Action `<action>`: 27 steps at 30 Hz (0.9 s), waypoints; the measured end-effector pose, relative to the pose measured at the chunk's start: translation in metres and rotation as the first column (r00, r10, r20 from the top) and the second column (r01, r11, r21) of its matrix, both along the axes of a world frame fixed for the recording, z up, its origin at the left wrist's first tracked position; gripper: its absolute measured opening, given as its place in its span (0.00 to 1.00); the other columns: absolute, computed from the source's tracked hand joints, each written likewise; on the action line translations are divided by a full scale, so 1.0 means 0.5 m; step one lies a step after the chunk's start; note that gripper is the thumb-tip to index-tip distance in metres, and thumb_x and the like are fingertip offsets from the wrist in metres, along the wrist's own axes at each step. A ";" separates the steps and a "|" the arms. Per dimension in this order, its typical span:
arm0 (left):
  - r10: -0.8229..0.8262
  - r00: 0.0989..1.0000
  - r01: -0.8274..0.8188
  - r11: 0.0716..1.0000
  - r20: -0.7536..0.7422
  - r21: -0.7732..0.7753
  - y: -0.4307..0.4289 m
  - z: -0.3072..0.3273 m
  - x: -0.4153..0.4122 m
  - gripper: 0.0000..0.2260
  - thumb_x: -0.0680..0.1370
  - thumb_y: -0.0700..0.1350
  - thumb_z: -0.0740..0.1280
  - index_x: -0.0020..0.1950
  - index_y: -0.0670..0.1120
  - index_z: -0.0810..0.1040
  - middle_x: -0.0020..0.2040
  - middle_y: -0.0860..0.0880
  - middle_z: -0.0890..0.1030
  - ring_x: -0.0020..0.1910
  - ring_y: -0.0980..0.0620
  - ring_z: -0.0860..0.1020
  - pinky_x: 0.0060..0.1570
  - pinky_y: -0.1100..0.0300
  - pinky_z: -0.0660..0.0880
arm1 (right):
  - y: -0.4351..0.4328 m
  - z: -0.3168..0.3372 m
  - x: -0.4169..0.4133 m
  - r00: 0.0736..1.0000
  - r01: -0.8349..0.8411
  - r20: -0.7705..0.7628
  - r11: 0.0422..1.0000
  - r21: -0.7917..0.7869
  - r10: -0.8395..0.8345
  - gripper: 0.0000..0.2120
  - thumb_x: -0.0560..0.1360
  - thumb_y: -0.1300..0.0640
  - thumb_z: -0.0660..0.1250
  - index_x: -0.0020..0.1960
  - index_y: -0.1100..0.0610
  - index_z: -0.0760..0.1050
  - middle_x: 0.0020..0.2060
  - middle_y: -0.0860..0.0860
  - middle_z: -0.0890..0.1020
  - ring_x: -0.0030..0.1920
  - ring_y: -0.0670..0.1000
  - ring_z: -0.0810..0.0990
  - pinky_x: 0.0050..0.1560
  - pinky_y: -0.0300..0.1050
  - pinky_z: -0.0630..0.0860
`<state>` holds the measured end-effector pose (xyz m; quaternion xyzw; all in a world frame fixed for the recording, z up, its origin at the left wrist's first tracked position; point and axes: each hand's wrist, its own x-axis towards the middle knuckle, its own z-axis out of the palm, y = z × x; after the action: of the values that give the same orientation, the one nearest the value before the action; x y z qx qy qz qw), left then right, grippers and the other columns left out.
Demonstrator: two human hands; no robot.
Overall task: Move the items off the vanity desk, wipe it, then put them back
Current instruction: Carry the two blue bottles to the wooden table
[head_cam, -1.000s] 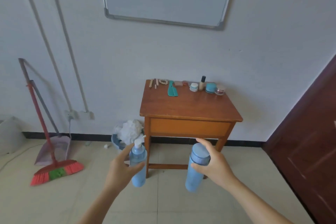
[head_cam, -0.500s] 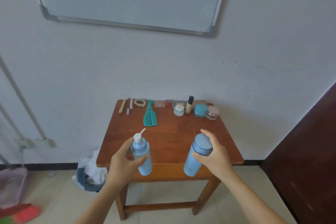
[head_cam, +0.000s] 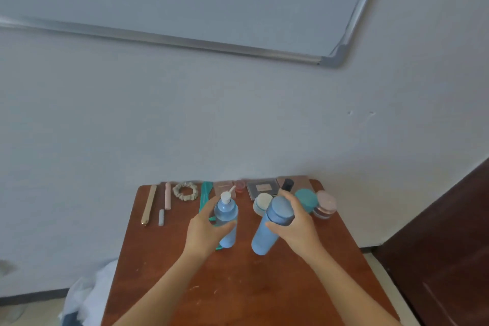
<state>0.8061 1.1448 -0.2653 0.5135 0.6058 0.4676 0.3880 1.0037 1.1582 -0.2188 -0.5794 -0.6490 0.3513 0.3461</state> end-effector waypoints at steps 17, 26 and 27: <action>-0.059 0.992 0.058 0.998 -0.113 -0.013 0.206 -0.021 -0.007 0.25 0.69 0.41 0.73 0.63 0.53 0.70 0.46 0.54 0.77 0.42 0.57 0.75 0.37 0.70 0.69 | 0.233 -0.032 -0.062 0.990 -0.073 0.112 0.991 -0.111 0.085 0.30 0.70 0.64 0.71 0.68 0.54 0.64 0.57 0.46 0.70 0.57 0.45 0.69 0.55 0.36 0.67; -0.069 0.992 0.064 0.997 -0.110 -0.045 0.195 -0.017 0.005 0.25 0.70 0.42 0.73 0.63 0.53 0.68 0.49 0.55 0.76 0.47 0.55 0.75 0.40 0.71 0.69 | 0.233 -0.033 -0.060 0.964 -0.159 0.196 0.980 -0.117 0.180 0.35 0.70 0.64 0.70 0.71 0.50 0.58 0.65 0.51 0.68 0.65 0.48 0.67 0.59 0.35 0.64; -0.076 0.990 0.071 0.996 -0.116 -0.045 0.191 -0.014 0.006 0.26 0.70 0.42 0.73 0.64 0.53 0.67 0.51 0.55 0.75 0.49 0.55 0.75 0.41 0.70 0.69 | 0.232 -0.032 -0.058 0.962 -0.159 0.203 0.980 -0.120 0.181 0.37 0.70 0.64 0.70 0.72 0.50 0.56 0.67 0.51 0.66 0.67 0.49 0.65 0.61 0.35 0.62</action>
<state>0.8089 1.2402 -0.2726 0.5542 0.6179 0.4092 0.3790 0.9748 1.2742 -0.2347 -0.5727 -0.7107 0.3486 0.2128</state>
